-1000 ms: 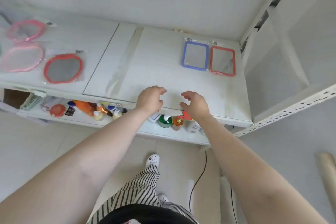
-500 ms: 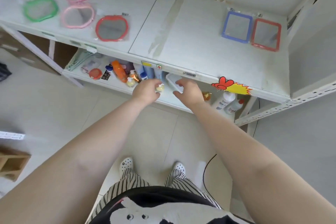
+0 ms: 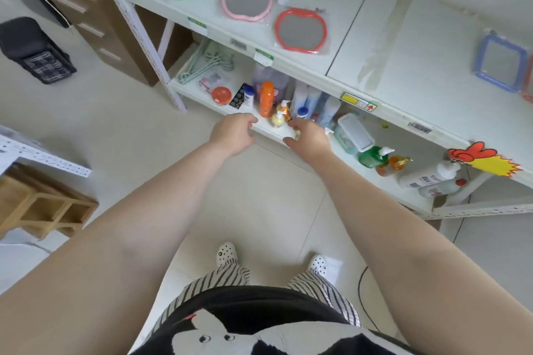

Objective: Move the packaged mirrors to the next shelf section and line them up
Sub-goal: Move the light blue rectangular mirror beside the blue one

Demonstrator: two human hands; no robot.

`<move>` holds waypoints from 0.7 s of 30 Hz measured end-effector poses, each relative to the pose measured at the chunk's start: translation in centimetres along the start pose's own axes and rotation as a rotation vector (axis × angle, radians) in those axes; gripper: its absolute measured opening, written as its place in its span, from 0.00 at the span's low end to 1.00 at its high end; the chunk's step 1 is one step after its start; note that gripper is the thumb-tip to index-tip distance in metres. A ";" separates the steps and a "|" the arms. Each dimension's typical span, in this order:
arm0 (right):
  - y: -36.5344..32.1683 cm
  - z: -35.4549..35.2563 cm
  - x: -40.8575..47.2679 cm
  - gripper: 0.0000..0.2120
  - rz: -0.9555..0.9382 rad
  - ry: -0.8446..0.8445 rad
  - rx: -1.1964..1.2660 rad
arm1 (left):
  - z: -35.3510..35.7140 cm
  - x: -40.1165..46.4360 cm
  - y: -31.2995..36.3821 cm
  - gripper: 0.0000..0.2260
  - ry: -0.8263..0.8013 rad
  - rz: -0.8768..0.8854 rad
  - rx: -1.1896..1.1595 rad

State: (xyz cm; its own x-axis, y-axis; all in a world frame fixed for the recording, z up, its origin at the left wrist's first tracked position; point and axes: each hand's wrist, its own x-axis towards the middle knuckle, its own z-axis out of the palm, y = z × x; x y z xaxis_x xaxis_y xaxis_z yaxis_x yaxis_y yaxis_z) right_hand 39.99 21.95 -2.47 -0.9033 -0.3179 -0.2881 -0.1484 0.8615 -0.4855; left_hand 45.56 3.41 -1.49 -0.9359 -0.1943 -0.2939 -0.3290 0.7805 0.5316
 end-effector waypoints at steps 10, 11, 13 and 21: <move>-9.3 0.6 6.3 0.16 -0.096 -0.012 -0.077 | -7.7 4.6 -5.9 0.23 0.087 -0.028 -0.012; -10.2 0.6 7.2 0.15 -0.106 -0.010 -0.079 | -8.0 5.3 -6.0 0.23 0.088 -0.030 -0.010; -11.9 0.5 9.2 0.15 -0.122 -0.021 -0.086 | -8.7 7.1 -6.2 0.21 0.095 -0.029 -0.004; -17.4 -1.5 19.4 0.22 -0.186 -0.023 -0.095 | -15.5 15.1 -7.9 0.22 0.167 -0.010 0.058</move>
State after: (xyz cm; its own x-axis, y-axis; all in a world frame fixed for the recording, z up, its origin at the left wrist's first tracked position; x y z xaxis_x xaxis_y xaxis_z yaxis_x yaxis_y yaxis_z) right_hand 24.46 1.37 1.63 -0.8476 -0.4828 -0.2203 -0.3497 0.8204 -0.4524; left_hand 32.06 -14.94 2.20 -0.9421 -0.2945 -0.1606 -0.3352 0.8100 0.4811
